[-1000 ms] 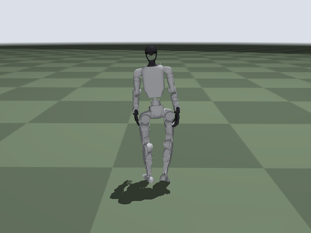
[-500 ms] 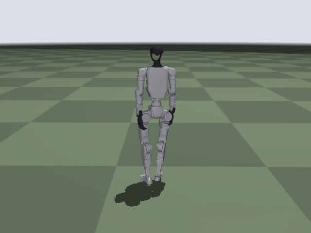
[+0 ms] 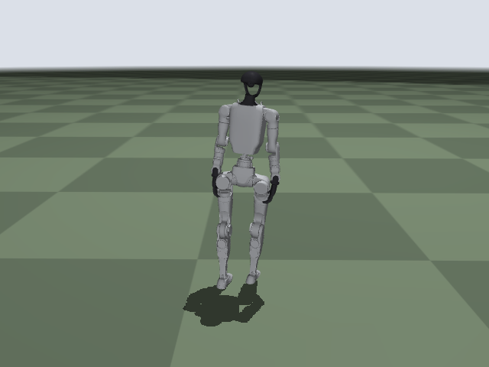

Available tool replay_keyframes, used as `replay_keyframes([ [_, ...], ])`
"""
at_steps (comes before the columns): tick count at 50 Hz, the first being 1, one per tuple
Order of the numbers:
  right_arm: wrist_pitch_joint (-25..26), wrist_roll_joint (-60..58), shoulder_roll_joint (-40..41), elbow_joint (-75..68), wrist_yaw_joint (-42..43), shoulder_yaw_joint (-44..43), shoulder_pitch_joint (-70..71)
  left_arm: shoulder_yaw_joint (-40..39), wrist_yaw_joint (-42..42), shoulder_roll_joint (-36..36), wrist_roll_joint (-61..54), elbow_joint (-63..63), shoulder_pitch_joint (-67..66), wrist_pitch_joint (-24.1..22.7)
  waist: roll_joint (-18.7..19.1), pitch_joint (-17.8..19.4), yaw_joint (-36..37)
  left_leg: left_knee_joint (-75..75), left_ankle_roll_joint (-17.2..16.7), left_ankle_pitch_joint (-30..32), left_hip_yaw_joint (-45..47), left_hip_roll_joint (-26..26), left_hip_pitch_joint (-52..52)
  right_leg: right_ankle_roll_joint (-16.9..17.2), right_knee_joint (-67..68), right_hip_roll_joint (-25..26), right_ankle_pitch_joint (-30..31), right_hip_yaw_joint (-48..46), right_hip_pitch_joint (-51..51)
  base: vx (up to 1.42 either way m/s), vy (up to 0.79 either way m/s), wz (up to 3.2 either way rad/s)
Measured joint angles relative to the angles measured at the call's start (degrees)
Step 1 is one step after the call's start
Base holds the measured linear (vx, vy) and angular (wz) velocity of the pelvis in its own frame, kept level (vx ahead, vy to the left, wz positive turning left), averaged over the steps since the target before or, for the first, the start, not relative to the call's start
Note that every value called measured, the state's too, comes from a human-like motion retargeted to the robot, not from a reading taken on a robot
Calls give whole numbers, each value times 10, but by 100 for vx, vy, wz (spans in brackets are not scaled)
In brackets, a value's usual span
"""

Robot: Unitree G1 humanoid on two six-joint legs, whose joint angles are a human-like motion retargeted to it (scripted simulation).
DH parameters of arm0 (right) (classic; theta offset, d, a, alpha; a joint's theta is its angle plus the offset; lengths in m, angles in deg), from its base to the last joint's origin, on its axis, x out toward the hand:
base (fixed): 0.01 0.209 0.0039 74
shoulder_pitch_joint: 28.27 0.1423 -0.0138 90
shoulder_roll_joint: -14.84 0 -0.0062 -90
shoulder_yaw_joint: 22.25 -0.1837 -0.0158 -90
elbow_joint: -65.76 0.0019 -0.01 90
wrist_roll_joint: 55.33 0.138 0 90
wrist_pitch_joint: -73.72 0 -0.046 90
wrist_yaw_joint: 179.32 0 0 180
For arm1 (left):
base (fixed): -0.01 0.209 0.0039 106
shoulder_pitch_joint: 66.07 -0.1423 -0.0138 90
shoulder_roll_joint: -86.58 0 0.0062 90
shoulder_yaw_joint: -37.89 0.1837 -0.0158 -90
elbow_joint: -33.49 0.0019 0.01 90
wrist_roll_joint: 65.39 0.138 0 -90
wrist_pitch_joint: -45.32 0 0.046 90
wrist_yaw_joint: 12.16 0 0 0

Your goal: In place motions

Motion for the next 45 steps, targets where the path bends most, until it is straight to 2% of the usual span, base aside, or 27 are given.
replay_keyframes([
  [2,-7,15,5,11,4,13,4,1,-1,13,12,7,3,6,6,8,-23,-6,-6,-3,73,18,-3,-8,2,10,7,30,-18,-34,67,-192],
  [4,-14,32,8,10,5,17,9,2,0,27,25,7,2,9,10,12,-22,-15,-5,-11,124,26,-1,-30,7,10,-8,2,-30,-31,68,-322],
  [7,-12,43,5,-4,-6,16,12,-7,9,45,36,5,-8,11,21,10,-14,-28,-12,-23,224,49,3,-66,14,-20,-52,-149,-29,-24,61,-325],
  [10,-3,34,-6,-28,-3,11,13,-26,13,54,27,7,-24,13,30,-1,10,-46,-26,-34,346,67,13,-75,22,-46,-104,-295,-10,-18,60,-365],
  [13,4,29,-24,-63,20,2,18,-41,11,58,18,7,-39,15,49,-16,30,-68,-45,-44,463,79,23,-57,40,-63,-145,-483,31,-26,67,-361],
  [15,11,29,-38,-83,32,-5,19,-49,10,60,17,7,-48,17,62,-30,34,-74,-62,-52,533,88,25,-33,46,-62,-161,-600,64,-26,57,-318],
  [18,23,35,-54,-121,51,-23,26,-61,10,66,27,4,-59,21,72,-62,25,-70,-83,-61,606,88,13,4,30,-50,-155,-690,73,-27,48,-269],
  [20,26,54,-61,-143,64,-38,27,-63,12,71,32,1,-58,25,66,-78,35,-63,-95,-68,643,84,9,-2,21,-48,-137,-697,62,-31,40,-271],
  [24,27,103,-74,-170,76,-68,27,-43,12,78,15,-12,-42,26,61,-54,26,-39,-106,-81,685,88,38,-37,6,-41,-80,-620,52,-38,34,-169],
  [27,28,103,-75,-168,74,-93,12,-27,12,78,10,-16,-17,33,86,-50,-17,-29,-111,-86,689,103,49,-29,11,-37,-80,-599,51,-30,31,-33],
  [30,24,94,-73,-159,75,-115,-13,-20,14,62,8,-35,12,34,109,-61,-39,-27,-119,-88,701,107,52,-15,14,-32,-85,-590,48,-27,32,-45],
  [37,34,117,-62,-179,85,-139,-39,-4,-9,4,-38,-108,56,-12,149,-71,-47,-23,-140,-70,745,111,71,-4,22,-24,-102,-530,32,-26,30,-71],
  [41,33,127,-41,-173,83,-134,-33,15,-14,2,-30,-115,62,-14,139,-75,-52,22,-112,-24,718,117,88,-5,20,-36,-109,-485,27,-15,19,-95],
  [43,25,126,-28,-159,82,-125,-31,20,-19,5,-18,-116,55,-14,113,-81,-40,62,-76,8,696,113,94,-9,19,-57,-108,-451,26,-7,15,-161],
  [45,10,116,-16,-139,93,-112,-29,22,-19,9,-11,-117,42,-15,77,-86,-22,124,-24,33,650,110,87,-15,20,-86,-106,-406,22,1,13,-199],
])
